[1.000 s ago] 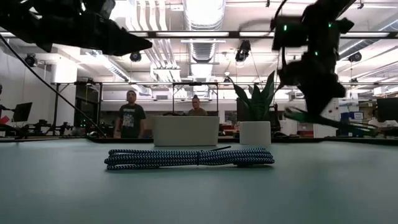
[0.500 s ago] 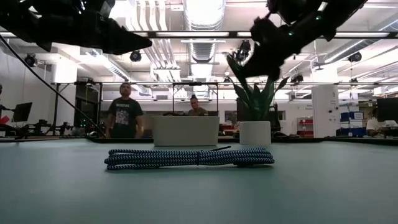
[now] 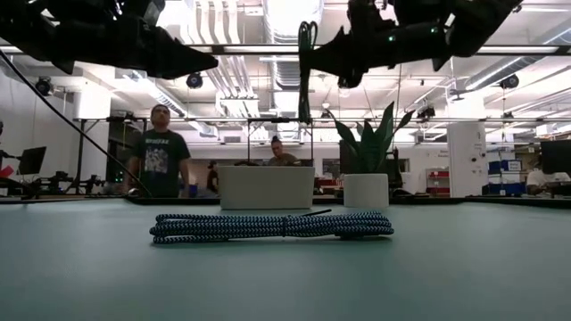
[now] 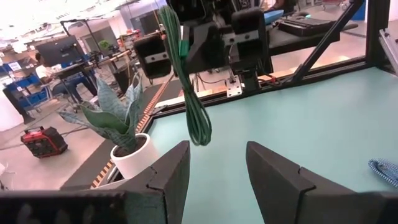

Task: Pick and place USB-C Cables
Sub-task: Put the green charger cable into the white bin

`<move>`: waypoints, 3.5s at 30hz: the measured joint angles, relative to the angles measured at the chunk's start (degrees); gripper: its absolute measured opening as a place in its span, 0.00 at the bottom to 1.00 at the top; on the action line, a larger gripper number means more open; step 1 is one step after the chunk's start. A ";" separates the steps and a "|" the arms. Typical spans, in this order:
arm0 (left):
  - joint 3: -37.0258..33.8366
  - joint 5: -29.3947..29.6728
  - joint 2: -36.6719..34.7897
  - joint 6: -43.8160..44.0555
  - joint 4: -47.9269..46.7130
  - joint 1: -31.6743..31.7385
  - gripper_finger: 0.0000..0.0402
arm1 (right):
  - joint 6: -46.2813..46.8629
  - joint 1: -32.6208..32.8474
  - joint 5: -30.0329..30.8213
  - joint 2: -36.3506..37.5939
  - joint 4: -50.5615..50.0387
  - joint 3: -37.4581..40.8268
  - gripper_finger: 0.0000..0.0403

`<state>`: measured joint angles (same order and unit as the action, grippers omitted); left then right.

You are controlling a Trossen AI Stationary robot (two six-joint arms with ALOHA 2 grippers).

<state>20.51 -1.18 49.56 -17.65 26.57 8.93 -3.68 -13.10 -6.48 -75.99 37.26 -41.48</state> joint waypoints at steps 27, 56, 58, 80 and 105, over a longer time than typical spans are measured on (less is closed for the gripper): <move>-0.15 -0.01 0.13 0.97 -0.02 0.00 0.36 | -3.50 -3.30 8.12 -11.48 -15.62 -18.97 0.05; -0.20 -0.03 0.15 3.91 -0.05 -0.02 0.36 | 4.33 -4.40 12.07 -18.29 -89.79 -48.18 0.05; -0.21 -0.03 0.15 3.94 -0.07 -0.01 0.36 | 4.59 -4.41 12.07 -18.29 -90.64 -47.42 0.05; -0.24 -0.03 0.17 3.80 -0.04 -0.01 0.36 | 5.91 -4.55 14.10 -18.32 -90.58 -52.13 0.05; -0.20 -0.03 0.11 3.81 1.36 -0.01 0.36 | -10.20 -5.96 22.97 -36.49 -94.45 -81.93 0.05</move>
<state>20.32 -1.21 49.67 -13.83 27.93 8.92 -13.88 -19.07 16.49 -112.48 -57.19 -123.41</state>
